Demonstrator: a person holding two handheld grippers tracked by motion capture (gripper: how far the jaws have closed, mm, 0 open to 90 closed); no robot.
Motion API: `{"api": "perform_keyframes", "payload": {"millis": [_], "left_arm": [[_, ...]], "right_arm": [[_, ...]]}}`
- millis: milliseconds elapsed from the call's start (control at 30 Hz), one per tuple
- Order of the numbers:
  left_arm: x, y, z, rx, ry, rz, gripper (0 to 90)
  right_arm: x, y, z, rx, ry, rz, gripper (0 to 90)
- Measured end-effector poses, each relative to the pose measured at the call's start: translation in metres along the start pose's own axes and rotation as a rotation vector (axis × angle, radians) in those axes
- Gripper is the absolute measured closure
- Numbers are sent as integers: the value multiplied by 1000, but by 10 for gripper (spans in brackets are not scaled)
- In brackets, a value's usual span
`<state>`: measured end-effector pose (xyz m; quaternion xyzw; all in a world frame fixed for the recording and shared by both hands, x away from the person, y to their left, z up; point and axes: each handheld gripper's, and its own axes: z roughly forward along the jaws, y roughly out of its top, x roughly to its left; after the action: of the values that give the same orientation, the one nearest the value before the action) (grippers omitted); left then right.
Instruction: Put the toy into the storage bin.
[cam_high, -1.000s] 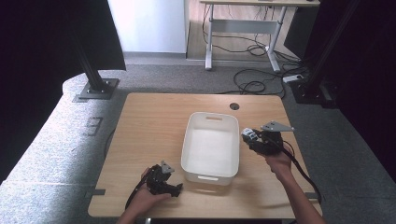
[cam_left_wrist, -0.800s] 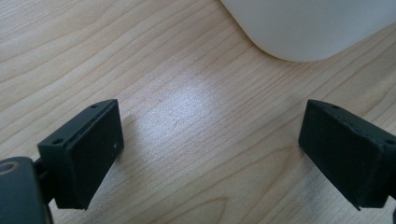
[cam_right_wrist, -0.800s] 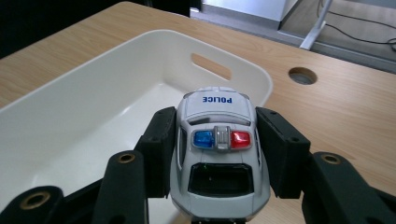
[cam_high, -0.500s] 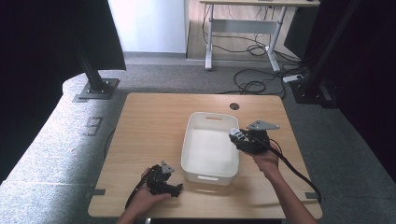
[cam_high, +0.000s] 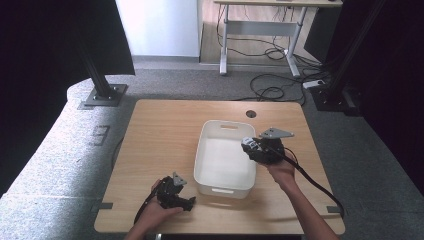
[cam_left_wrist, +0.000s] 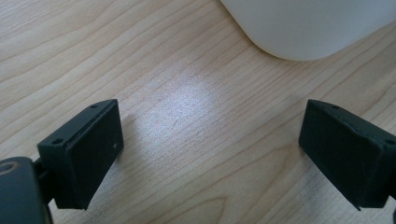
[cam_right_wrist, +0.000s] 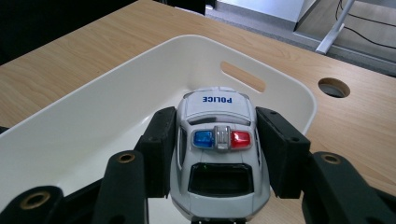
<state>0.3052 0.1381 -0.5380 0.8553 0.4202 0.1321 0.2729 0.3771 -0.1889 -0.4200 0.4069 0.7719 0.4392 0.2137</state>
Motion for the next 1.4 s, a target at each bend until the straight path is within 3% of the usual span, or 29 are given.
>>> {"api": "perform_keyframes", "payload": {"millis": [200, 733, 833, 933, 1000, 1200, 1300, 1400], "left_arm": [[0, 0, 0, 0, 0, 1, 68], [0, 0, 0, 3, -5, 9, 67], [0, 0, 0, 3, -5, 10, 68], [0, 0, 0, 2, -7, 12, 67], [0, 0, 0, 3, -7, 13, 67], [0, -1, -1, 2, -8, 12, 65], [1, -1, -1, 1, -8, 9, 61], [1, -1, -1, 2, -8, 10, 59]], "right_arm": [[5, 4, 6, -1, 18, 11, 503], [29, 17, 34, 40, 42, -20, 503], [33, 21, 39, 33, 69, 4, 503], [33, 21, 42, 37, 69, 14, 503], [35, 21, 45, 55, 41, 1, 503], [46, 25, 53, 56, 69, 2, 503], [52, 27, 58, 76, 57, -23, 503], [56, 28, 62, 67, 80, -9, 503]]}}
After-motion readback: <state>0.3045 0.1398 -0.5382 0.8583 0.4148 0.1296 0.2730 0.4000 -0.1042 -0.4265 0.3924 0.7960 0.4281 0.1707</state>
